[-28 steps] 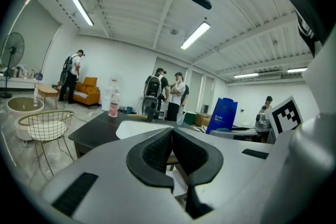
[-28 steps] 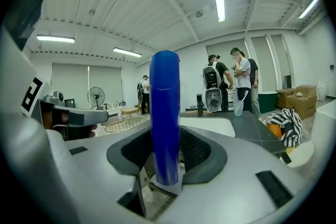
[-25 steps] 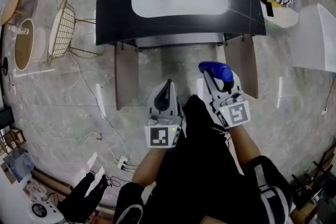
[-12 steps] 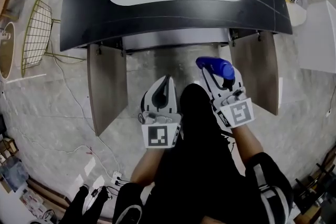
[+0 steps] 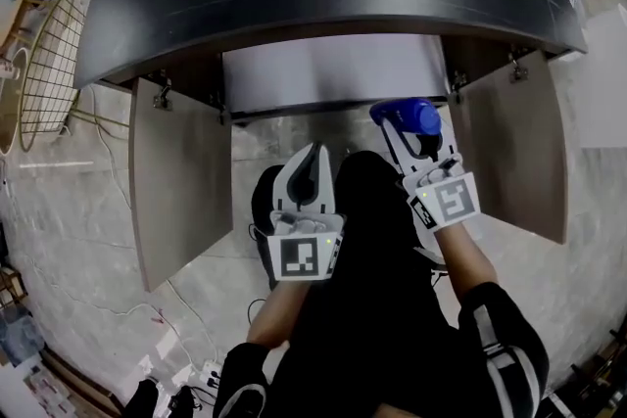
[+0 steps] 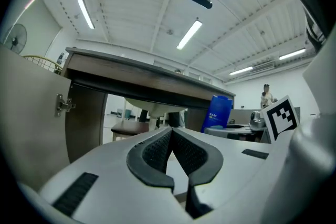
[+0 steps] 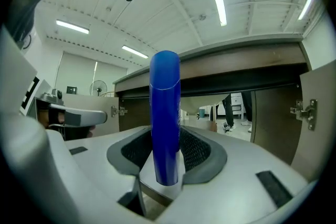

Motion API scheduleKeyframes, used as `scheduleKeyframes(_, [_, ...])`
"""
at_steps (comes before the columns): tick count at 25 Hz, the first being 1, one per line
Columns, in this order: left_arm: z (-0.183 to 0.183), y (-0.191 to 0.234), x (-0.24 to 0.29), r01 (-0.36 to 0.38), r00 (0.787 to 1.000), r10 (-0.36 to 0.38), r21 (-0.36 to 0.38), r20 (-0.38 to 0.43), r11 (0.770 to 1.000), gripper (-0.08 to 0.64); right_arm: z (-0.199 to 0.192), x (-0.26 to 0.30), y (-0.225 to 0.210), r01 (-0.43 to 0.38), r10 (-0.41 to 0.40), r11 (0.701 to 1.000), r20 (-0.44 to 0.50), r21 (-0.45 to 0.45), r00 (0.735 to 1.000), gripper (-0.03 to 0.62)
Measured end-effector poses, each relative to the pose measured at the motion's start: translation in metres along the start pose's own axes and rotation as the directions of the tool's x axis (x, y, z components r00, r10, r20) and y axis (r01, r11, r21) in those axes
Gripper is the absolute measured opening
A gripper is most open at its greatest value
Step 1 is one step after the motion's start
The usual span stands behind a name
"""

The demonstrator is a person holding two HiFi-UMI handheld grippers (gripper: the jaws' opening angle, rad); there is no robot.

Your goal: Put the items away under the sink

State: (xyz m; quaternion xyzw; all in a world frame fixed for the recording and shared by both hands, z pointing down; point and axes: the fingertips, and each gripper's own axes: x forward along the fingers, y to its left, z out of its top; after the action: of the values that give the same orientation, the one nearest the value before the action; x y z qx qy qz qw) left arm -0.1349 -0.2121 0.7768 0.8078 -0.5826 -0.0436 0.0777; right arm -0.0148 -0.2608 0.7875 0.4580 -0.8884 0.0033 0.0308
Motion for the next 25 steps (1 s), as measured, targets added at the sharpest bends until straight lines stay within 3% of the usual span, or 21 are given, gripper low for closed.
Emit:
scheduleKeyframes(5, [0.006, -0.009, -0.005, 0.030, 1.000, -0.030, -0.020, -0.004, 0.999, 0.014, -0.016, 0.014, -0.008, -0.003, 0.003, 1.000, -0.033, 0.004, 0.999, 0.155])
scheduleKeyframes(9, [0.011, -0.016, -0.007, 0.044, 0.999, -0.044, 0.007, 0.009, 0.999, 0.015, -0.026, 0.030, -0.021, 0.001, -0.001, 1.000, -0.023, -0.012, 1.000, 0.156])
scheduleKeyframes(14, [0.015, -0.014, -0.007, 0.023, 1.000, -0.023, -0.007, 0.017, 1.000, 0.015, -0.067, 0.058, -0.040, 0.021, -0.022, 1.000, -0.081, -0.016, 0.996, 0.156])
scheduleKeyframes(25, [0.013, -0.013, 0.001, 0.020, 1.000, -0.019, -0.021, 0.004, 1.000, 0.015, -0.146, 0.116, -0.058, -0.021, 0.018, 1.000, -0.169, -0.012, 0.985, 0.156])
